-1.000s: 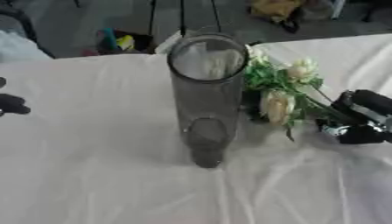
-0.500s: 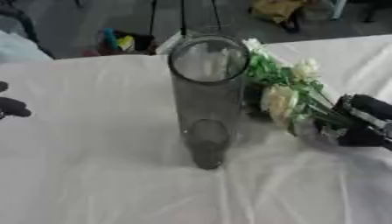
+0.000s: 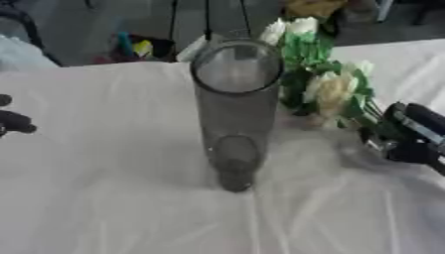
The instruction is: Arrange flowers into the vase.
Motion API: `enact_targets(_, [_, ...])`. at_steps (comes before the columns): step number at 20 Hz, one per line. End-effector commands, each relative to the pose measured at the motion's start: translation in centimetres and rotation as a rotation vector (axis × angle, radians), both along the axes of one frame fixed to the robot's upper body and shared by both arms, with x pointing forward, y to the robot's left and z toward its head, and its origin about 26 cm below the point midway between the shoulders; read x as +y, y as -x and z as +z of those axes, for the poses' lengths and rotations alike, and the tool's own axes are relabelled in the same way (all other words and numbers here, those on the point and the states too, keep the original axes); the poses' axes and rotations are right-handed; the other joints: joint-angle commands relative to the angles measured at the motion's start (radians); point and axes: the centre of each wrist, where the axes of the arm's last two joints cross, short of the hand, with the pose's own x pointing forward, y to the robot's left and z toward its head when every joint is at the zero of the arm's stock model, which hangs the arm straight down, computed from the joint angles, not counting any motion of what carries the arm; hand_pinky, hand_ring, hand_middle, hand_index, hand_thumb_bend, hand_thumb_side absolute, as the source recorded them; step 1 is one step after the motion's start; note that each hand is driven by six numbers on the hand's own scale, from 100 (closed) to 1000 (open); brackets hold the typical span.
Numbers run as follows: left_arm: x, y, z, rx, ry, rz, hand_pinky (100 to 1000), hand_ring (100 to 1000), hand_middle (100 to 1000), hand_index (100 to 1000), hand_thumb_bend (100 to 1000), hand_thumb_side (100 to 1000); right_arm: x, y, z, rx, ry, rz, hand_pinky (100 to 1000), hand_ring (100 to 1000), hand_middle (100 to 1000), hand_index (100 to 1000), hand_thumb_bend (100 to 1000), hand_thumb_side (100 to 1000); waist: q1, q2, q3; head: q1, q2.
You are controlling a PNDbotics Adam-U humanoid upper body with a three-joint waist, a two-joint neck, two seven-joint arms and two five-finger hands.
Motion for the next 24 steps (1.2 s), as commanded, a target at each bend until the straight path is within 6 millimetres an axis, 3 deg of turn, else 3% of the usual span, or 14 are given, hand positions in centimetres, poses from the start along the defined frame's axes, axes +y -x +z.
enact_targets(1, [-0.2,0.2,0.6,-0.025,-0.009,-0.009,584,587,659,805,106,1000,-0.3,0.5,2.3,-0.077,-0.036,0.003,100,100,100,255,100,770,0.004,-0.005,0.001,0.004,-0.010])
enact_targets(11, [-0.1,0.1,0.7,-0.025,-0.011,-0.007,585,586,658,805,107,1000,1.9,1.5,6.9,-0.225,-0.250,0.067,100,100,100,255,100,687,-0.004,-0.011,0.006,0.016,-0.007])
enact_targets(24, [0.0,0.2,0.6,-0.019,-0.019,-0.006,585,586,659,804,108,1000,4.7,2.7,12.8,-0.331,-0.416,0.120,100,100,100,252,100,656,-0.017,-0.025,0.008,0.026,-0.002])
